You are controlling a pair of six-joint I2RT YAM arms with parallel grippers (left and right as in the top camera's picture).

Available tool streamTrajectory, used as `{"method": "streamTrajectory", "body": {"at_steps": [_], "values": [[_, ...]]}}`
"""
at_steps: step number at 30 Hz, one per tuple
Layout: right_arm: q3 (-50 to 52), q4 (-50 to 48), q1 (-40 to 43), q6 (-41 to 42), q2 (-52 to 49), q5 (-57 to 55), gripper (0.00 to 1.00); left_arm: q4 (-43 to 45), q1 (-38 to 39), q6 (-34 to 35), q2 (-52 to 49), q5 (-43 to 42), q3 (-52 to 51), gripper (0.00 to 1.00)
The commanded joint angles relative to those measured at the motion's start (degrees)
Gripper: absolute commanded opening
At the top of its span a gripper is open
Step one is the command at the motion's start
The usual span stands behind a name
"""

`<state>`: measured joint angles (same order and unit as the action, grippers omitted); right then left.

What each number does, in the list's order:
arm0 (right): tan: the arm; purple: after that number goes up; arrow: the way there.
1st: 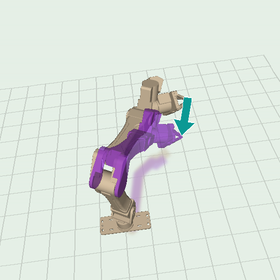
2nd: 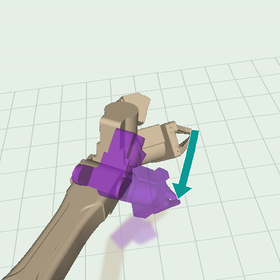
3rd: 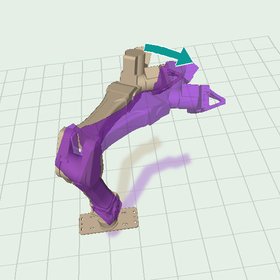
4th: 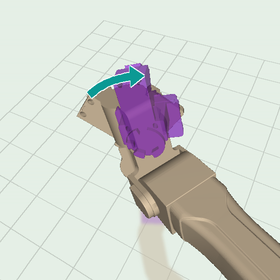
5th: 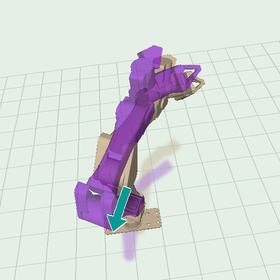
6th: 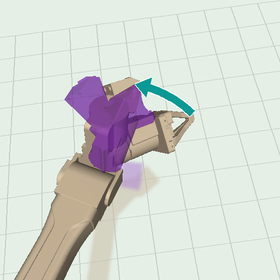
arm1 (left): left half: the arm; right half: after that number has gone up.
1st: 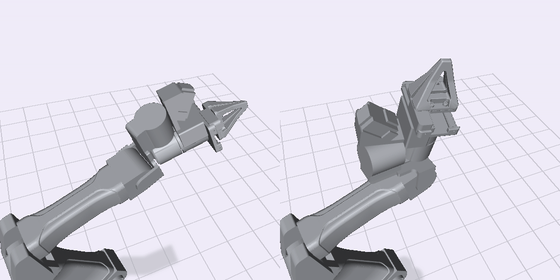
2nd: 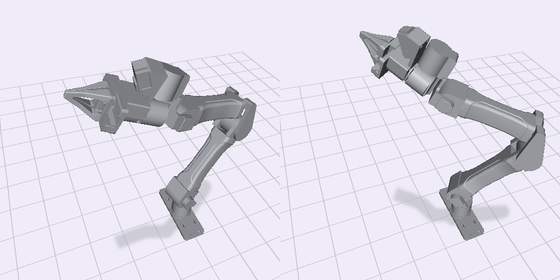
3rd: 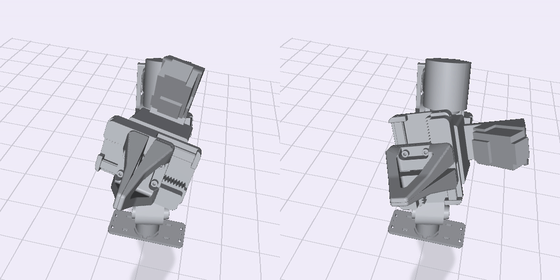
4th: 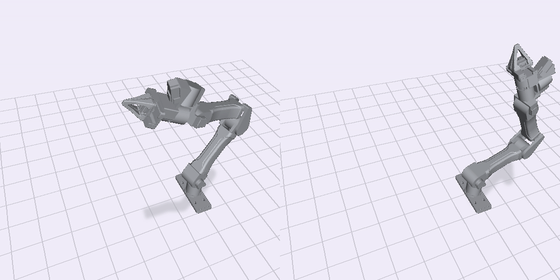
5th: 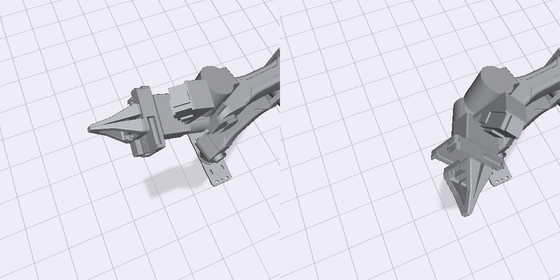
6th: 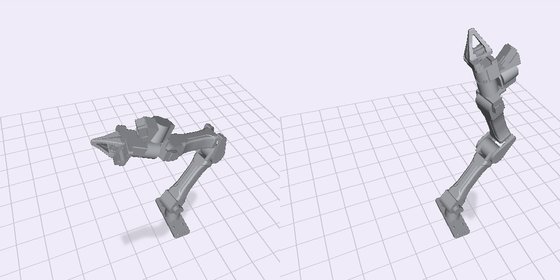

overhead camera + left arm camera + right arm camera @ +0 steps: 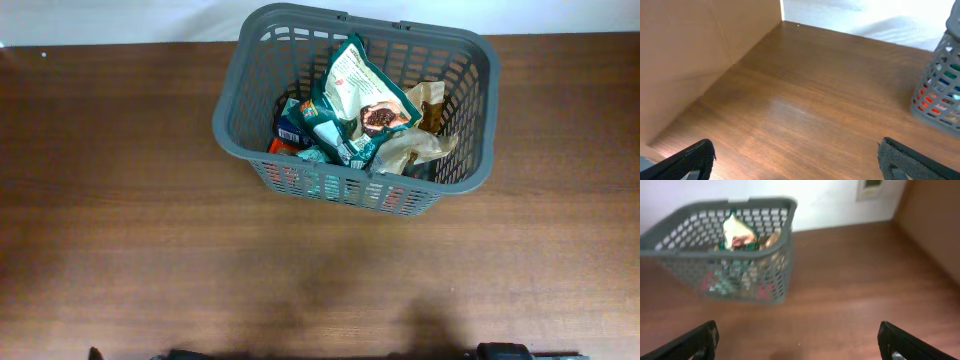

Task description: Pack container

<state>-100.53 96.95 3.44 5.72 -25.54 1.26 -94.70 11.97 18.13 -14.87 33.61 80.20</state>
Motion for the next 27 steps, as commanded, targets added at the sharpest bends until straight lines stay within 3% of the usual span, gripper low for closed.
{"method": "streamTrajectory", "body": {"at_steps": [1, 5, 15, 22, 27], "values": [[5.86, 0.37, 0.20, -0.74, 2.91, 3.58, 0.99, 1.36, -0.24, 3.13, 2.56, -1.07, -3.80, 0.99], [14.75, 0.20, -0.37, -0.37, 7.45, 5.01, 0.99, 5.79, -0.24, 3.10, 2.91, -1.38, -10.19, 0.99], [27.65, -0.70, -0.48, -0.31, 17.07, 8.24, 0.99, 31.82, -0.24, 3.13, 2.89, -13.11, -28.48, 0.99], [31.41, -2.45, -0.35, 1.55, 19.26, 9.11, 0.99, 41.66, -0.26, 6.32, 2.84, -12.87, -39.23, 0.99], [34.88, -6.49, -0.35, 1.86, 19.26, 11.58, 0.99, 43.30, -0.26, 6.73, 2.84, -12.87, -43.82, 0.99]]}}
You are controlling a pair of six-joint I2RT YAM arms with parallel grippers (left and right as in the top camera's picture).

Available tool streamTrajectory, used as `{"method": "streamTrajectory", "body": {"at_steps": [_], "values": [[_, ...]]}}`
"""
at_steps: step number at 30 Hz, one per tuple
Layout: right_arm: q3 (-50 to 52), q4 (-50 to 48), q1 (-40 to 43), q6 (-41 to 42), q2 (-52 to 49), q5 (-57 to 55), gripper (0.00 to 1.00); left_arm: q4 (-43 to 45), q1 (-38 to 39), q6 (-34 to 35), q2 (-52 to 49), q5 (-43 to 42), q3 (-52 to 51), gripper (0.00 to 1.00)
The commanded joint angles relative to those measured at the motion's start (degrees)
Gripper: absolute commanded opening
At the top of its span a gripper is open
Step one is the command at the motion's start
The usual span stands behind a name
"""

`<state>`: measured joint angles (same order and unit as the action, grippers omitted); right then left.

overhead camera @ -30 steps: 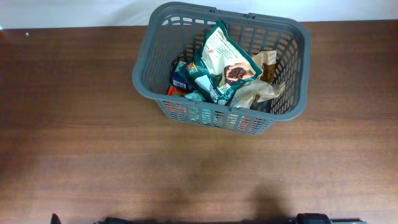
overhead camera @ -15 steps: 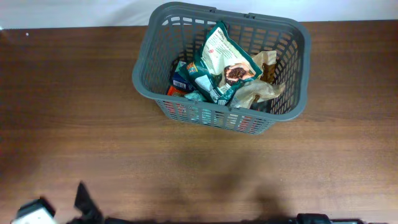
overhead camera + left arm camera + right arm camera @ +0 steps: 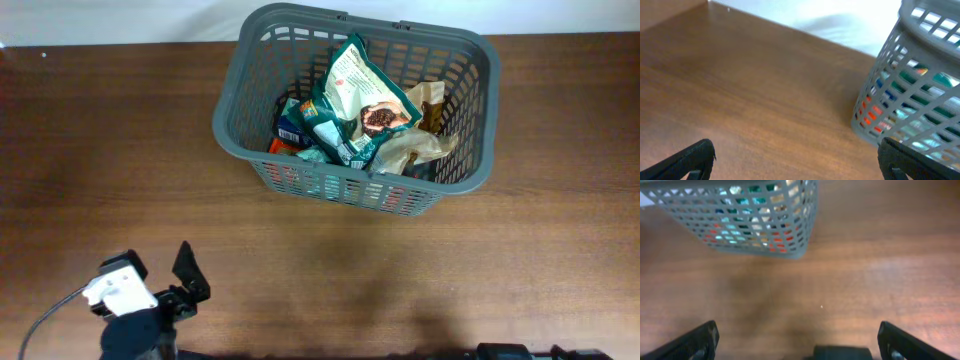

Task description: Pack container

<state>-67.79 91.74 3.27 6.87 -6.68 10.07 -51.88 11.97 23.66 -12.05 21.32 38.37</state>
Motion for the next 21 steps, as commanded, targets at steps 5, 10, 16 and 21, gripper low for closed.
{"method": "streamTrajectory", "body": {"at_steps": [5, 10, 16, 21], "values": [[8.68, -8.33, 1.49, 1.49, 0.39, 8.02, 0.99, 3.32, -0.26, 1.20, 0.02, -0.59, -5.31, 0.99], [12.70, -15.69, 6.03, 3.37, 0.39, 12.41, 0.99, 4.59, -0.26, 1.20, 0.02, -0.57, -6.84, 0.99], [19.15, -22.32, 7.87, 5.95, 0.39, 17.97, 0.99, 5.42, -0.26, 1.18, 0.02, -0.42, -6.84, 0.99], [24.06, -23.69, 7.85, 5.64, 0.39, 18.03, 0.99, 5.35, -0.26, 1.16, 0.02, -0.42, -6.84, 0.99]]}}
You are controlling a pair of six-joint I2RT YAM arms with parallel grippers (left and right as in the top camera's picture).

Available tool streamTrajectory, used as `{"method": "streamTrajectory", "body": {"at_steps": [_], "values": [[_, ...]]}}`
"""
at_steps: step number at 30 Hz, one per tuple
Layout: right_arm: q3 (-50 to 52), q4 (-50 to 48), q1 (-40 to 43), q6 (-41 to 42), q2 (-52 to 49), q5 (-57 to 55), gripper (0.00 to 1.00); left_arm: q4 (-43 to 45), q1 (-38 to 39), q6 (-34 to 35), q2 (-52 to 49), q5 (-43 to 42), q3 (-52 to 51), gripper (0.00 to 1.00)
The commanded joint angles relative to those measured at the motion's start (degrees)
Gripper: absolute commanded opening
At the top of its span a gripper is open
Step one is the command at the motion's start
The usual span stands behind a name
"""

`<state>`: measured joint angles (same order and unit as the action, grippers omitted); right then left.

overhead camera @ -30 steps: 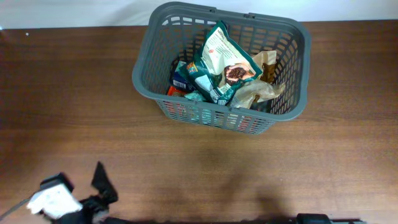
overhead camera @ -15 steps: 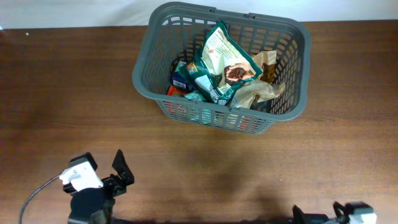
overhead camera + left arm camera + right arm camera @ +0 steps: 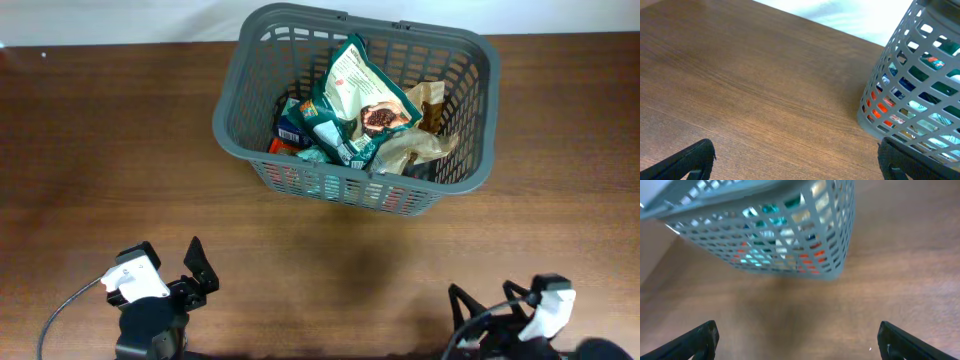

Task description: Pack container

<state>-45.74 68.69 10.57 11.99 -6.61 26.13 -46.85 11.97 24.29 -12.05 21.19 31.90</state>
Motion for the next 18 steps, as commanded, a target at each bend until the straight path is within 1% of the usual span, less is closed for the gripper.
{"method": "streamTrajectory", "body": {"at_steps": [1, 18], "values": [[2.62, -0.63, 0.55, 0.52, 0.33, 1.97, 0.99, 0.33, -0.24, 0.52, 0.02, -0.28, -0.37, 0.99], [3.32, -1.01, 0.55, 0.52, 0.31, 2.78, 0.99, -0.52, -0.26, 0.52, 0.02, -0.46, -0.37, 0.99]]}}
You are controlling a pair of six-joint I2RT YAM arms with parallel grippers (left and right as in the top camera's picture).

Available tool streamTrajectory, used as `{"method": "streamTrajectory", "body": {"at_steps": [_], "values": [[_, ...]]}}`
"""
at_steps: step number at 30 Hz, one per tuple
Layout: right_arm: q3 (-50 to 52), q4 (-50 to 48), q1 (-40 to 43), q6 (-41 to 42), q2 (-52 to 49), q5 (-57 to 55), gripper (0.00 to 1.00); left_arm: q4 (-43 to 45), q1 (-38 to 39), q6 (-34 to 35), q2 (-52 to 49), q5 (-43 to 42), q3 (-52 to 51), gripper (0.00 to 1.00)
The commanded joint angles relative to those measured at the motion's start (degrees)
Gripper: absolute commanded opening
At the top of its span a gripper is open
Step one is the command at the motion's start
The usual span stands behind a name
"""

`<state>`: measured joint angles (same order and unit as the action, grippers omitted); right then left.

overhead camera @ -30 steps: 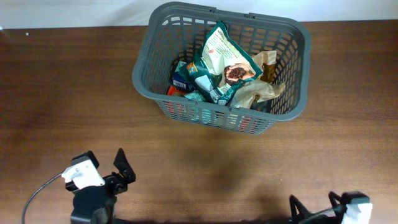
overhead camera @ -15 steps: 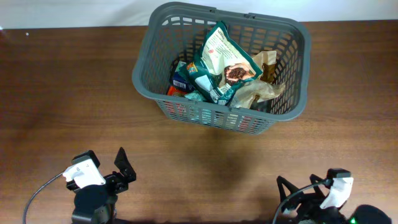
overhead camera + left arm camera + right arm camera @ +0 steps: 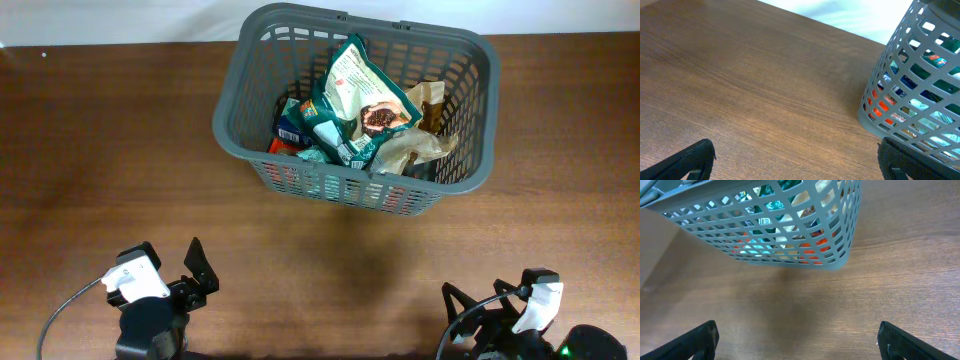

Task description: Pack container

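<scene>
A grey slotted basket (image 3: 228, 118) stands at the table's far middle. It holds several snack bags, with a teal-and-white bag (image 3: 355, 82) on top and a tan bag (image 3: 418, 145) beside it. My left gripper (image 3: 172, 260) is low at the front left, open and holding nothing. In its wrist view the left gripper (image 3: 796, 161) faces bare wood, with the basket (image 3: 910, 95) to its right. My right gripper (image 3: 488, 296) is at the front right, open and holding nothing. In its wrist view the right gripper (image 3: 797, 341) faces the basket's front wall (image 3: 790, 245).
The brown wooden table (image 3: 100, 160) runs wide on both sides of the basket. A white wall strip (image 3: 120, 20) lies past the far edge. No loose items show on the wood outside the basket.
My right gripper has shifted slightly toward the front edge, and its view of the basket is now sharp. The left gripper and the basket's contents are unchanged.
At first neither gripper reached into the overhead view, and the basket stood filled. Then my left gripper appeared at the front left, turned toward the basket. After that my right gripper appeared at the front right. Both now stand open facing the basket.
</scene>
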<state>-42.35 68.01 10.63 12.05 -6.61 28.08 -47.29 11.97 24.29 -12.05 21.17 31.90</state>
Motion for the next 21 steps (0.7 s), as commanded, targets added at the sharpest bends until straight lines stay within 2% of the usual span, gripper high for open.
{"method": "streamTrajectory", "body": {"at_steps": [1, 13, 16, 21], "values": [[-0.09, -0.33, 0.48, 0.46, 0.31, 0.83, 0.99, -0.09, -0.26, 0.52, 0.02, -0.44, -0.37, 0.99], [0.61, -2.58, 0.31, 0.44, 0.66, -1.64, 0.99, -0.09, -0.24, 0.52, 0.02, -0.44, -0.37, 0.99], [3.63, -11.74, -2.51, 0.44, 2.91, -5.01, 0.99, -0.09, -0.24, 0.52, 0.02, -0.44, -0.37, 0.99], [12.46, -32.41, -8.48, 0.44, 6.19, -9.97, 0.99, -0.09, -0.26, 0.52, 0.02, -0.46, -0.37, 0.99]]}}
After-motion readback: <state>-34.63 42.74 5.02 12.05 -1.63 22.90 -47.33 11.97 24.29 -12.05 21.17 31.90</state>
